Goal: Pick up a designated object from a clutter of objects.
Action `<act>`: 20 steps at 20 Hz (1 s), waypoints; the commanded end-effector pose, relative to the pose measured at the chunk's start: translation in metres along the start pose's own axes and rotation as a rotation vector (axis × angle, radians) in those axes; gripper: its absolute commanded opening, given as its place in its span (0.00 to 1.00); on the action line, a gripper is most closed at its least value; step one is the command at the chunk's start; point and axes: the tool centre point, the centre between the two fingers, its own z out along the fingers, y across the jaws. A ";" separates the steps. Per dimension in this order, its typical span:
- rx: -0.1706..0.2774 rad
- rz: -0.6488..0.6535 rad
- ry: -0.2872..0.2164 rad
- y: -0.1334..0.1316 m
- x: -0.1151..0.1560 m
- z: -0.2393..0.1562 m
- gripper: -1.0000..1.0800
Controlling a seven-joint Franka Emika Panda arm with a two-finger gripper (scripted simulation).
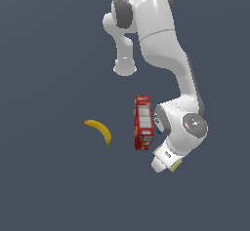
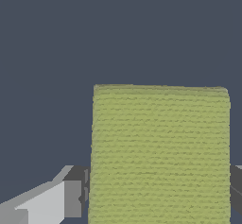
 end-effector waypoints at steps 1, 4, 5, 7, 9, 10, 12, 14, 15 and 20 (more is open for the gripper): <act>-0.001 0.000 0.002 -0.002 -0.001 -0.010 0.00; -0.002 0.000 0.002 -0.006 -0.004 -0.024 0.00; -0.002 0.000 0.002 -0.007 -0.006 -0.030 0.00; -0.002 0.000 0.002 -0.010 -0.009 -0.043 0.00; -0.002 0.000 0.002 -0.014 -0.013 -0.058 0.00; -0.002 -0.001 0.002 -0.017 -0.015 -0.067 0.00; -0.002 -0.001 0.002 -0.021 -0.019 -0.086 0.00; -0.003 -0.001 0.002 -0.027 -0.024 -0.106 0.00; -0.003 -0.001 0.002 -0.029 -0.026 -0.116 0.00; -0.003 -0.001 0.002 -0.042 -0.038 -0.169 0.00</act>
